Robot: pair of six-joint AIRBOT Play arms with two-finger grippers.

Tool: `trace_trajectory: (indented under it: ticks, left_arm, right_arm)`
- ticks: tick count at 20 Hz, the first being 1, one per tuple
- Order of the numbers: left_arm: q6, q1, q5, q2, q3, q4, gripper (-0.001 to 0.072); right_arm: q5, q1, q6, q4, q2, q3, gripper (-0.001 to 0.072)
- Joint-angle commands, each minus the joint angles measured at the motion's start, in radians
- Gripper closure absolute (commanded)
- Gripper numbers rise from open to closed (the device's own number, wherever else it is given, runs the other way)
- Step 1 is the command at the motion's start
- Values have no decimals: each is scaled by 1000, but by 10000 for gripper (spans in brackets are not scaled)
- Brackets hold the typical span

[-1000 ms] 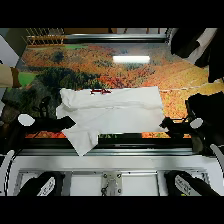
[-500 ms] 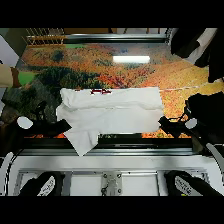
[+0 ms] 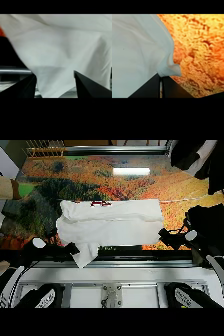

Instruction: Fold the clothes and pants, and hang the long-sleeved shirts on hangers.

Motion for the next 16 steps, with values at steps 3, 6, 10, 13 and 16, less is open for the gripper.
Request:
trace_trajectory:
  ticks: [3, 6, 10, 13, 16]
  left_arm:
    - [-3, -133, 35, -94, 71, -20, 704]
    - [-3, -66, -26, -12, 104, 10, 700]
    - [16, 44, -259, 185, 117, 111, 700]
    - [26, 66, -394, 314, 93, 108, 701]
    - [25, 66, -446, 380, 115, 107, 701]
  right_arm:
    - [37, -1, -16, -1, 3, 6, 700]
    - [124, -14, -56, -44, 35, 45, 700]
    - [359, -31, -56, -251, 79, 135, 701]
    - [526, -30, -95, -326, 84, 201, 701]
    - [618, -28, -109, -327, 83, 260, 702]
